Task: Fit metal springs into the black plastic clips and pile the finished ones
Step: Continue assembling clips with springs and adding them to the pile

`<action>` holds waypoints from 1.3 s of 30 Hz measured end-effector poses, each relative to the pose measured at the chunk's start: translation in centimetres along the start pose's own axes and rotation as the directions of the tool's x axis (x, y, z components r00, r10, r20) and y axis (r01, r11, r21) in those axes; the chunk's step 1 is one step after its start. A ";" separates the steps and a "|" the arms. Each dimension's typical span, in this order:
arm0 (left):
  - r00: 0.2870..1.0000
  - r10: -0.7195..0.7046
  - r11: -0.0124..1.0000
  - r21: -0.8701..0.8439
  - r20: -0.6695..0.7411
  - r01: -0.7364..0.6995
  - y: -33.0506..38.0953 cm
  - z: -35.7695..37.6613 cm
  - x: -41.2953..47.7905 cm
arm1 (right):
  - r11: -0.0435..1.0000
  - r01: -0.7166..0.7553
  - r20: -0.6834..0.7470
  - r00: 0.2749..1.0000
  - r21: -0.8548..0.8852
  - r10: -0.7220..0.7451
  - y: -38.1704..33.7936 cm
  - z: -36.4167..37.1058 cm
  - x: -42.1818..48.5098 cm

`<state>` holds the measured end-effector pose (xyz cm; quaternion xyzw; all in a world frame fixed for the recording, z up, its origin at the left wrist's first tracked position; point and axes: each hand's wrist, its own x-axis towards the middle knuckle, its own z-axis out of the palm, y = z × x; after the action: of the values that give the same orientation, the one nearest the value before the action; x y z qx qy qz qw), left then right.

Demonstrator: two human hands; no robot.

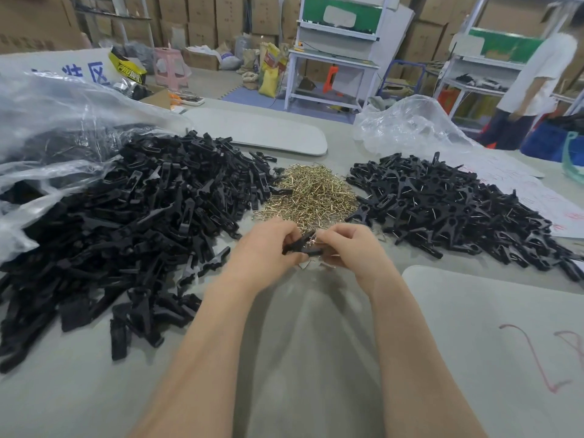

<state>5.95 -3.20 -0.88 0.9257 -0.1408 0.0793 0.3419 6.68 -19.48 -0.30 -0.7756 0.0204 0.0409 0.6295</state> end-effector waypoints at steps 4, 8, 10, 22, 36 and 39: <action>0.990 -0.126 0.991 -0.059 -0.063 0.123 -0.4 0.0 0.0 | 0.983 0.089 -0.308 0.942 -0.161 -0.135 0.3 -0.3 0.7; 0.955 -0.260 0.943 -0.251 -0.141 0.220 -0.6 0.0 0.2 | 0.985 0.105 -0.309 0.940 -0.140 -0.144 0.4 0.8 0.9; 0.936 -0.311 0.916 -0.312 -0.164 0.250 -0.7 0.0 0.3 | 0.989 0.094 -0.222 0.968 -0.111 -0.117 0.1 1.6 0.8; 0.892 -0.376 0.886 -0.381 -0.252 0.266 -0.7 -0.1 0.4 | 0.652 0.026 0.012 1.000 -0.758 -0.027 -0.3 3.2 -0.5; 0.890 -0.380 0.891 -0.358 -0.253 0.279 -0.6 0.2 0.6 | 0.458 0.178 0.200 0.980 -0.871 0.000 -0.9 4.2 -1.2; 0.891 -0.375 0.893 -0.357 -0.257 0.273 -0.6 0.1 0.6 | 0.661 0.188 0.122 0.982 -0.726 -0.146 -1.0 3.9 -0.8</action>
<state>6.70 -2.94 -1.25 0.8453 0.0639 0.1456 0.5101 5.77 -15.46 -0.05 -0.9599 -0.0856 0.0082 0.2667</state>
